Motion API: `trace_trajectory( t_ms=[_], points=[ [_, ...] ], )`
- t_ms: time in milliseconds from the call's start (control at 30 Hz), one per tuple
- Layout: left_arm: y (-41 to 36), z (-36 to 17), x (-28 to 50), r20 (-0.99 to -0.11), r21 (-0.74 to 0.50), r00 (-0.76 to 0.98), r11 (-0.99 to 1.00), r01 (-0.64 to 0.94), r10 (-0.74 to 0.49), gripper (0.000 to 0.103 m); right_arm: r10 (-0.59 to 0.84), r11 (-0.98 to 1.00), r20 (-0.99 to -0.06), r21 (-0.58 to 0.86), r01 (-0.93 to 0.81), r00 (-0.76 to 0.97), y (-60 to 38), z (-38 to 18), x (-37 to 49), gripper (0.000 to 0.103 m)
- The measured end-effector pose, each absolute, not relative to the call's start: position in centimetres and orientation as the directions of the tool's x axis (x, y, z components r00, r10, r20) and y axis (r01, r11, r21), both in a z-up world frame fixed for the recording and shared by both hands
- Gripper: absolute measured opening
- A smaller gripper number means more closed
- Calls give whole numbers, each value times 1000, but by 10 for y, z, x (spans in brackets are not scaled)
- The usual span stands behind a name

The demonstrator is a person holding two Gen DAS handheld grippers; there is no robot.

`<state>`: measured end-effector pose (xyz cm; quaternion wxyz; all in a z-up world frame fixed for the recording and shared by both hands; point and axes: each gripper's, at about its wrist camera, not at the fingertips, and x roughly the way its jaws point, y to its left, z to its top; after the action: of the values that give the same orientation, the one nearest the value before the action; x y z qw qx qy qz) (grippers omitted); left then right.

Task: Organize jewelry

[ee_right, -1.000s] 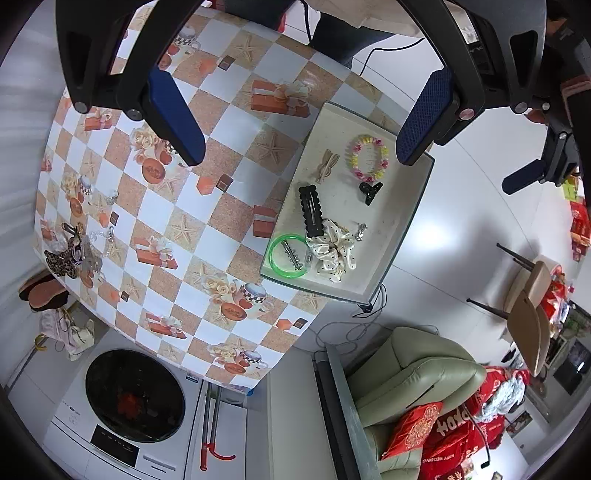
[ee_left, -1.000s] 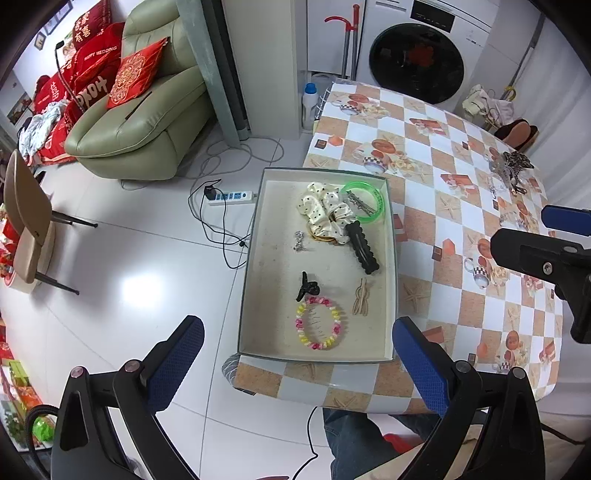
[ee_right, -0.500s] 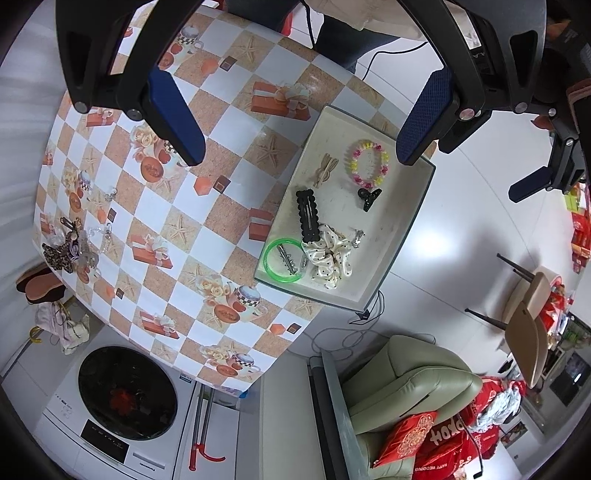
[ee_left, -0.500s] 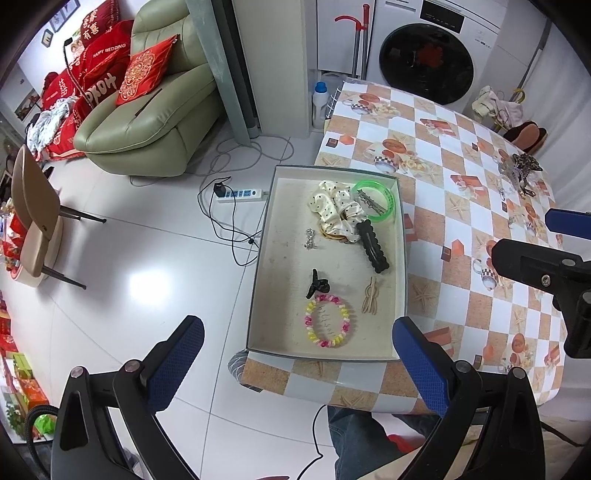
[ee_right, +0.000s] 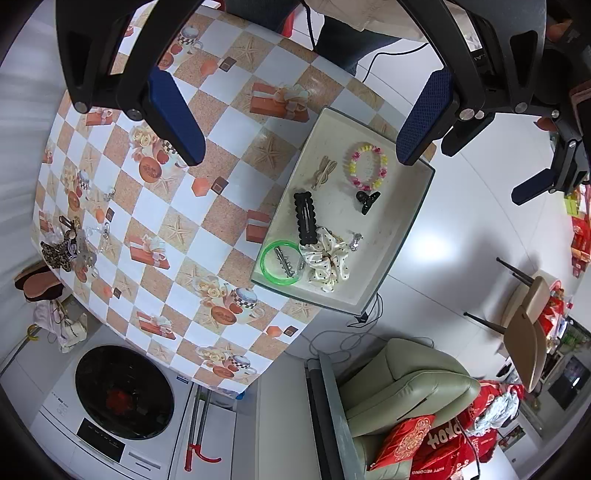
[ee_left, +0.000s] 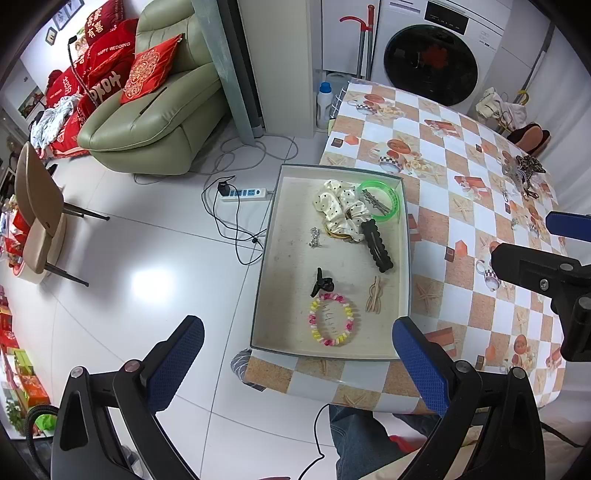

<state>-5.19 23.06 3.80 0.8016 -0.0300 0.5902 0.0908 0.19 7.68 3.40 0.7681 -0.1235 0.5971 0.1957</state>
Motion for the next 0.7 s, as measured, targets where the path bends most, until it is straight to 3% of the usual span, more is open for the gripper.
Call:
trace_trajectory(
  t_ms=[700],
  points=[
    [230,39,-53,-951,68,286,981,-182,119,103,153,893,-966,45,-448,209,78,34,2,103]
  ],
)
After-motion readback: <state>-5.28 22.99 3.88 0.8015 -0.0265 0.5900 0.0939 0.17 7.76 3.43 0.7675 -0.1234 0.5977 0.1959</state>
